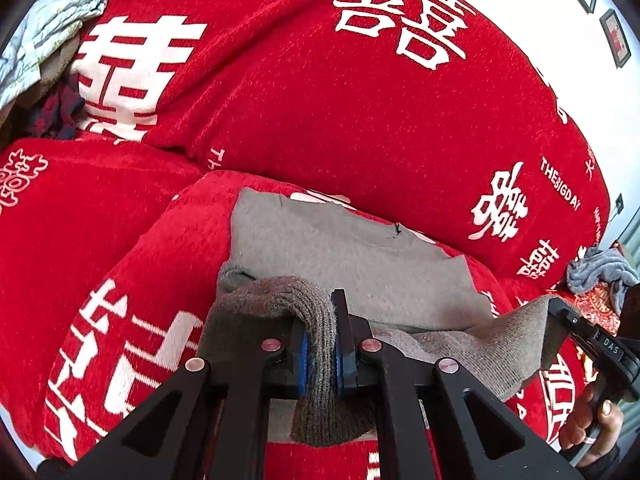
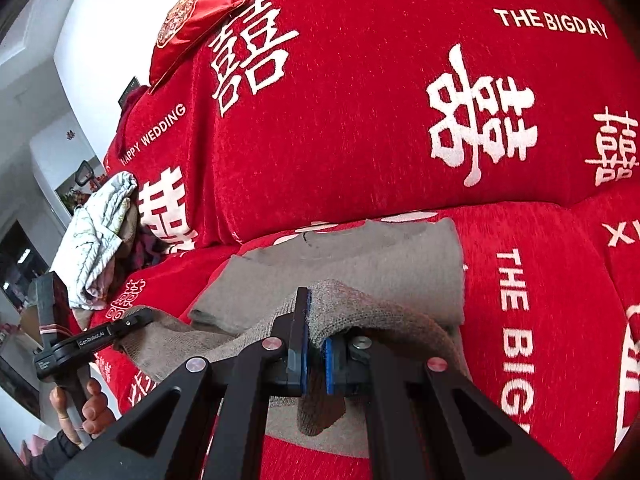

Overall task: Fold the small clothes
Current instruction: 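Lay the held hem down over the collar with both grippers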

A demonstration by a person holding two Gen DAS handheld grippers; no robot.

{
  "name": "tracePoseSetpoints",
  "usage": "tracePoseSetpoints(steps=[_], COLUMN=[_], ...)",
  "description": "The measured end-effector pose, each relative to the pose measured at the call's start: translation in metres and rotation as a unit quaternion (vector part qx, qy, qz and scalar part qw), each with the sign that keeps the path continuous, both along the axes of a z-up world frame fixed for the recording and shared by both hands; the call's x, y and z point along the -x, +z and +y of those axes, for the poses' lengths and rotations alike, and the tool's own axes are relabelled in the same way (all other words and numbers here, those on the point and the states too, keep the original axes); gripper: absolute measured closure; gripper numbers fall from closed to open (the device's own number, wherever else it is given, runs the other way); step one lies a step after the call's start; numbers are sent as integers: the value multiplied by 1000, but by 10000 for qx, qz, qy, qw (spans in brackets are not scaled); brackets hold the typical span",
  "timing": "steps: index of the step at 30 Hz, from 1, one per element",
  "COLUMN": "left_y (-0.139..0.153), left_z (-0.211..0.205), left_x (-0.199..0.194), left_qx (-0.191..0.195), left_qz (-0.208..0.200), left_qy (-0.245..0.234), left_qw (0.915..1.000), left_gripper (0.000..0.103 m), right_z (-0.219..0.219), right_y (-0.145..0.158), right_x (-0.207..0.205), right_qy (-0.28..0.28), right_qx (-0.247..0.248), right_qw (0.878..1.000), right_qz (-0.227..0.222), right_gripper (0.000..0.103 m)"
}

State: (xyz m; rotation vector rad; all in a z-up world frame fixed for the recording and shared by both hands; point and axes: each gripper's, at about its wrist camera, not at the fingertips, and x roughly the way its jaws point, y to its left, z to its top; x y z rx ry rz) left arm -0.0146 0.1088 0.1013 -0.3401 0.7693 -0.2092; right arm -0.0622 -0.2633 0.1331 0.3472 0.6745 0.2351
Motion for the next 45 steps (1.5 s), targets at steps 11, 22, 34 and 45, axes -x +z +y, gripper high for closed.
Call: tracePoseSetpoints(steps=[11,22,34,45], left_y=[8,10,12,4], left_z=[-3,-6,-16,-35], left_x=[-23,-48,-86,-130], left_qx=[-169,-231,-325,-542], left_qz=[10,82,133,241], left_qy=[71,147,179,147], left_qw=[9998,9996,9992,9981], left_gripper=[92,92,92,92], right_z=[-1,-12,-25,-41], right_y=[4,-11,-18,-42], right_x=[-25,-56,-90,-128], right_qy=[-40,-214,-301,-467], right_qx=[78,-2,-71,-214], right_qw=[9999,9992,9984,9961], right_qz=[95,335,467,719], right_gripper=[97,97,97,97])
